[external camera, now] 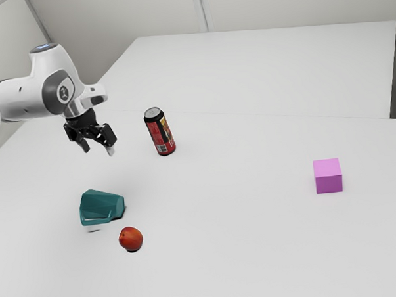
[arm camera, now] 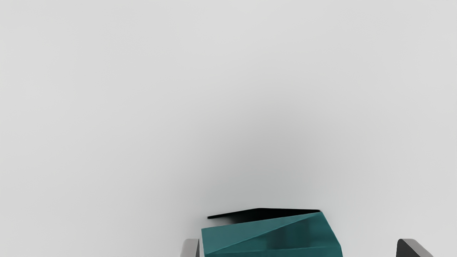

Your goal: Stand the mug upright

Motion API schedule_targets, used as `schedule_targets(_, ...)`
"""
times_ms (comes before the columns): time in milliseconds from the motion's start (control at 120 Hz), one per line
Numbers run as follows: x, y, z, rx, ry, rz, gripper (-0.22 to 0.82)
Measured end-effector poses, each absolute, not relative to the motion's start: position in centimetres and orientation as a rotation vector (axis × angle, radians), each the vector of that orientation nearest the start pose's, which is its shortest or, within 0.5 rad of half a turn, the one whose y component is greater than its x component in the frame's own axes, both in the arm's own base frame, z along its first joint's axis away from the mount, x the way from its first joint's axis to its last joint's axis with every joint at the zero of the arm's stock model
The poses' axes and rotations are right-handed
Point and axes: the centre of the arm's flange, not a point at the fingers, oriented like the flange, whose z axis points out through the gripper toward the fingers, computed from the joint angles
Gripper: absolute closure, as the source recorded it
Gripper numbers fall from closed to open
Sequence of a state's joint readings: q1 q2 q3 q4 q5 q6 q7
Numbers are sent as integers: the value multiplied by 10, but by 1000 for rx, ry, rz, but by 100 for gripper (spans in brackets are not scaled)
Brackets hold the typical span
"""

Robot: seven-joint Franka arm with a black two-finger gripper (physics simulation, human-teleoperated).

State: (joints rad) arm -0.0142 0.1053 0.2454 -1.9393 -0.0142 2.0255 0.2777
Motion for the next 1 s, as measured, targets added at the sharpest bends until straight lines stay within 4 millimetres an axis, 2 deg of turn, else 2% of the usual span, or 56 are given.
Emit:
schedule_targets(83,562,137,427,-3146,31,34,0)
schedule_targets(267,524,206,416,-3269,-282,38,0)
schedule_targets(350,509,224,410,-3341,-397,53,0)
schedule_targets(467,498,229,397,-3449,-458,109,0)
schedule_targets(617,484,235,365,-3545,-510,228,0)
schedule_targets(700,475,242,354,-3577,-538,263,0)
schedule_targets(867,472,239,338,-3636,-525,309,0)
schedule_targets(1000,466,248,323,-3670,-559,333,0)
